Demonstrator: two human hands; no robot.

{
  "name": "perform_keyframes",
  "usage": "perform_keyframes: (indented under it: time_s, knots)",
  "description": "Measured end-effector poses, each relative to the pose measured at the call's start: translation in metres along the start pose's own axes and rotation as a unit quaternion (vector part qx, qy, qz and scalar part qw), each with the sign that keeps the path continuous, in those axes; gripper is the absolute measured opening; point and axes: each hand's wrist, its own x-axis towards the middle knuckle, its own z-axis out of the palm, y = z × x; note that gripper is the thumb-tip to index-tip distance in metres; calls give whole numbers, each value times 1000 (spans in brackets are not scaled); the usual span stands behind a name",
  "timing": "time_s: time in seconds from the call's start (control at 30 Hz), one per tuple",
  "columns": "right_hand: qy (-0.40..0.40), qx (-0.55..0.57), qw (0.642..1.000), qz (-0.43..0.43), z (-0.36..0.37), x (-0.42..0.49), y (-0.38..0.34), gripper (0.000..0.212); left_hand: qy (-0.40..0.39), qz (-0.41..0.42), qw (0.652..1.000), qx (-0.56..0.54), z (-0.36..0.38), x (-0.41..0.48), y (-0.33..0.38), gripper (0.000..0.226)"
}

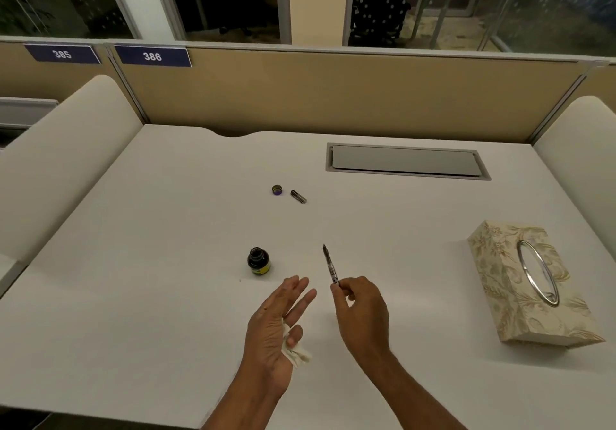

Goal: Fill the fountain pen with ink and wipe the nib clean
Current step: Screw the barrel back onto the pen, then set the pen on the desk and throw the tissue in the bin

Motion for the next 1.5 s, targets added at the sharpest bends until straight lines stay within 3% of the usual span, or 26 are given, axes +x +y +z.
perform_keyframes:
  time_s: [0.37, 0.93, 1.5]
  knots:
    - [38, -173, 984, -13, 59, 36, 41, 19, 7, -28, 1000, 7, -24, 13, 3, 28]
    - [93, -236, 966, -50, 72, 38, 61, 10, 0, -36, 999, 6, -24, 21, -4, 25]
    - [56, -307, 947, -79, 63, 22, 59, 48, -12, -40, 999, 5, -33, 23, -4, 26]
